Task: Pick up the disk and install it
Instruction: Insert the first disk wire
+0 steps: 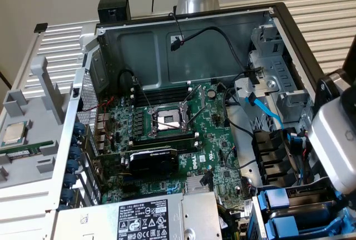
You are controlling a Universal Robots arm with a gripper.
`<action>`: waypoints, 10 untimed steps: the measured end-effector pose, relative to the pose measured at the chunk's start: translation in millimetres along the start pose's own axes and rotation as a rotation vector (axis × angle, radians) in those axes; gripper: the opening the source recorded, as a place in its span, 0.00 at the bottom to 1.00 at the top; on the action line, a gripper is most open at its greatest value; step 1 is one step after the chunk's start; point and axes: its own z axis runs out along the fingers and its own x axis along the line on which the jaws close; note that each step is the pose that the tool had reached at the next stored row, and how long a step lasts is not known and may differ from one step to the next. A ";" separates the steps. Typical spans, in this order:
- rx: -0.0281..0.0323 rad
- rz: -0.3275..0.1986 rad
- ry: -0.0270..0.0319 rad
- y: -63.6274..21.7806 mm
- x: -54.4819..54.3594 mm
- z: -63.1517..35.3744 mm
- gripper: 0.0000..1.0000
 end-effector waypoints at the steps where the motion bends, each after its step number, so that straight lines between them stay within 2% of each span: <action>1: -0.0019 -0.001 -0.0007 -0.5 0.1 0.1 0.47; 2: -0.0036 -0.002 -0.0015 -0.7 0.3 0.3 0.40; 8: -0.0100 -0.009 -0.0104 -3.8 1.7 2.8 0.40; 10: -0.0140 -0.012 -0.0127 -4.5 2.2 4.0 0.40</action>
